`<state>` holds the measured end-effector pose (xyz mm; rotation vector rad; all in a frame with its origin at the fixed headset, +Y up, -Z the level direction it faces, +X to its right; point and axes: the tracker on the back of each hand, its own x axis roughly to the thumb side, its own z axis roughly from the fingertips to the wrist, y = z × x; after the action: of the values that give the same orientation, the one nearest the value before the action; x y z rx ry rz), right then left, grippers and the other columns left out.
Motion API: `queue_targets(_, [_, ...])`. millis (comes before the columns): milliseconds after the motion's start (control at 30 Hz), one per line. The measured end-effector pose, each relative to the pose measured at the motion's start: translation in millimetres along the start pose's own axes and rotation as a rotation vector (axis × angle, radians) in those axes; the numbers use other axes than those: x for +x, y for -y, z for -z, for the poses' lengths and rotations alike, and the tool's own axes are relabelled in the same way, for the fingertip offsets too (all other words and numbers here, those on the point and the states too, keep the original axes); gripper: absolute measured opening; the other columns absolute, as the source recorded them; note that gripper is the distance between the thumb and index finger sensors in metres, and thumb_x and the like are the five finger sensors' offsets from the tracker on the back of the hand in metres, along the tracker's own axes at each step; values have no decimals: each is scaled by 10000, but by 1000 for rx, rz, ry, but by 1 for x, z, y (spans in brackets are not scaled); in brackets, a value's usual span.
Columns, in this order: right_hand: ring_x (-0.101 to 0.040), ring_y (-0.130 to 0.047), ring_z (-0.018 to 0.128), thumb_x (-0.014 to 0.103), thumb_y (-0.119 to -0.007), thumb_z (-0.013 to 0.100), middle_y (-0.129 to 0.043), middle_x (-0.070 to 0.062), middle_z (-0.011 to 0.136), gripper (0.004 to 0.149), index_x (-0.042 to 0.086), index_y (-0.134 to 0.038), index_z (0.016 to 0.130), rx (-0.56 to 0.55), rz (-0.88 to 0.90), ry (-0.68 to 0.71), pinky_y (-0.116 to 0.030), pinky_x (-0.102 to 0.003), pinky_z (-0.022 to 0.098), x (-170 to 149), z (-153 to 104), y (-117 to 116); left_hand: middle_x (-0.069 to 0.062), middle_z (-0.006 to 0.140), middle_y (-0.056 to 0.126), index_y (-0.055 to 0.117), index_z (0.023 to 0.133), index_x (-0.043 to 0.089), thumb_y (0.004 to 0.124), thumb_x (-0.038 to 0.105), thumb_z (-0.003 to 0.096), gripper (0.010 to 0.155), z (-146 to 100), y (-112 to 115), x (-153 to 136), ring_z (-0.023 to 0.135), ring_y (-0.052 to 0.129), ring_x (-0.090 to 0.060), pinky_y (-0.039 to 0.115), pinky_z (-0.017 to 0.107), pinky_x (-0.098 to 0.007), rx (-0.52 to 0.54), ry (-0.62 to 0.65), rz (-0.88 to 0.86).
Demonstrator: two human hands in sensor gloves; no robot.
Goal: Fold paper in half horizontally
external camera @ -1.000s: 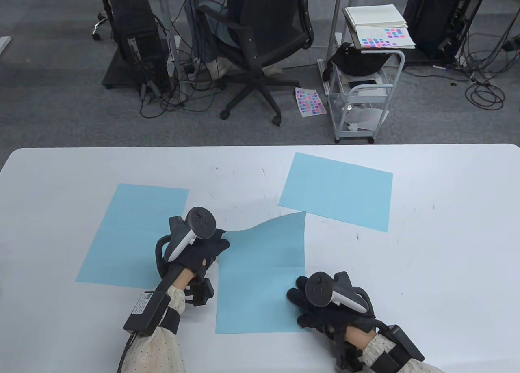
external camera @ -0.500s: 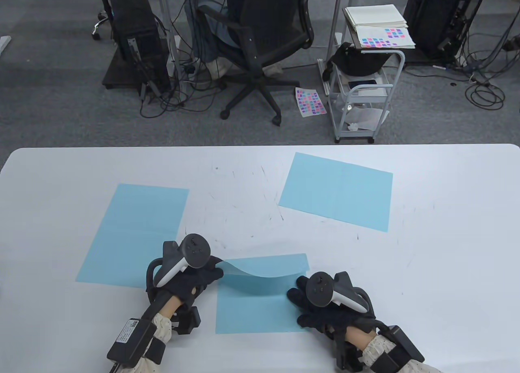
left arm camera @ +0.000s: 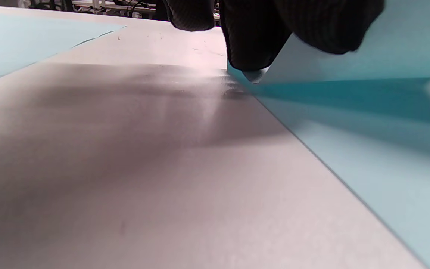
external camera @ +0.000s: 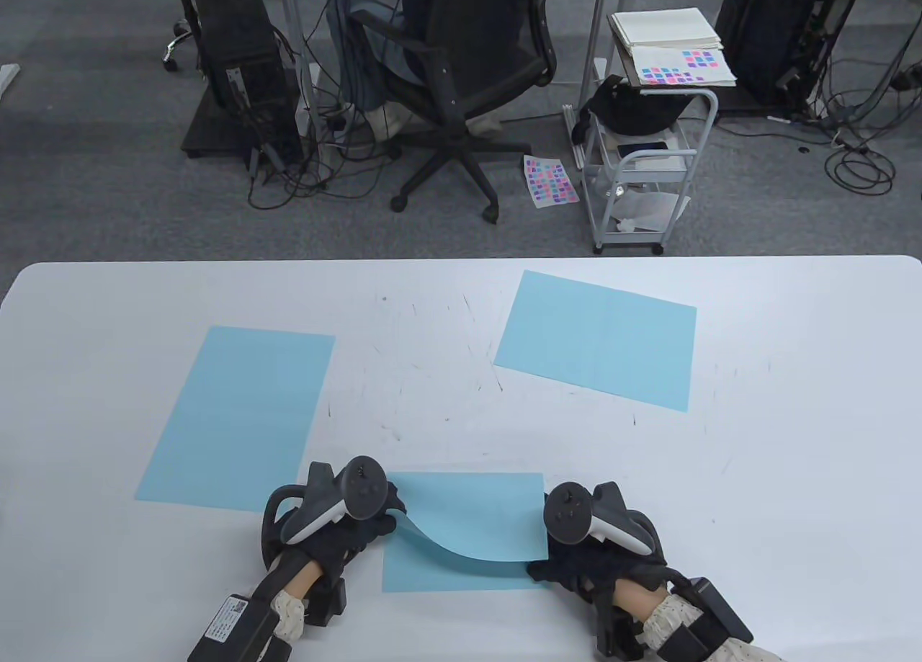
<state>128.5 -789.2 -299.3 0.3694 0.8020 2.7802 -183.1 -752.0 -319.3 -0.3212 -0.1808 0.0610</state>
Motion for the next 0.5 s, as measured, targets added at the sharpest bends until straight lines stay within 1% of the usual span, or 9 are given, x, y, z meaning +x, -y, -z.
queue_targets(100, [-234, 36, 1050, 471, -703, 450, -103, 229, 1141, 677, 507, -330, 1013, 0, 0, 0, -61, -634, 730, 0, 0, 0, 331, 1020, 781, 828, 796, 558, 797, 497, 357, 445, -1, 5, 6, 1132, 545, -65, 408, 873, -538, -13, 20, 45])
queue_targets(167, [-234, 37, 1049, 471, -702, 451, -102, 231, 1140, 675, 507, -329, 1013, 0, 0, 0, -61, -634, 730, 0, 0, 0, 330, 1024, 768, 822, 800, 559, 799, 499, 355, 450, -2, 8, 9, 1135, 534, -65, 398, 873, -542, -3, 20, 88])
queue_targets(333, [-233, 39, 1048, 473, -701, 451, -101, 228, 1140, 676, 506, -327, 1014, 3, 2, 0, -59, -632, 730, 0, 0, 0, 329, 1037, 749, 809, 811, 560, 800, 493, 359, 457, -3, 11, 13, 1141, 528, -89, 379, 871, -557, 7, 22, 126])
queue_targets(500, [-233, 39, 1049, 473, -701, 451, -101, 230, 1140, 675, 507, -328, 1013, 4, 1, 0, -60, -632, 731, 0, 0, 0, 336, 1059, 708, 767, 832, 578, 818, 413, 389, 476, -5, 11, 13, 1145, 521, -105, 384, 867, -563, -14, 22, 160])
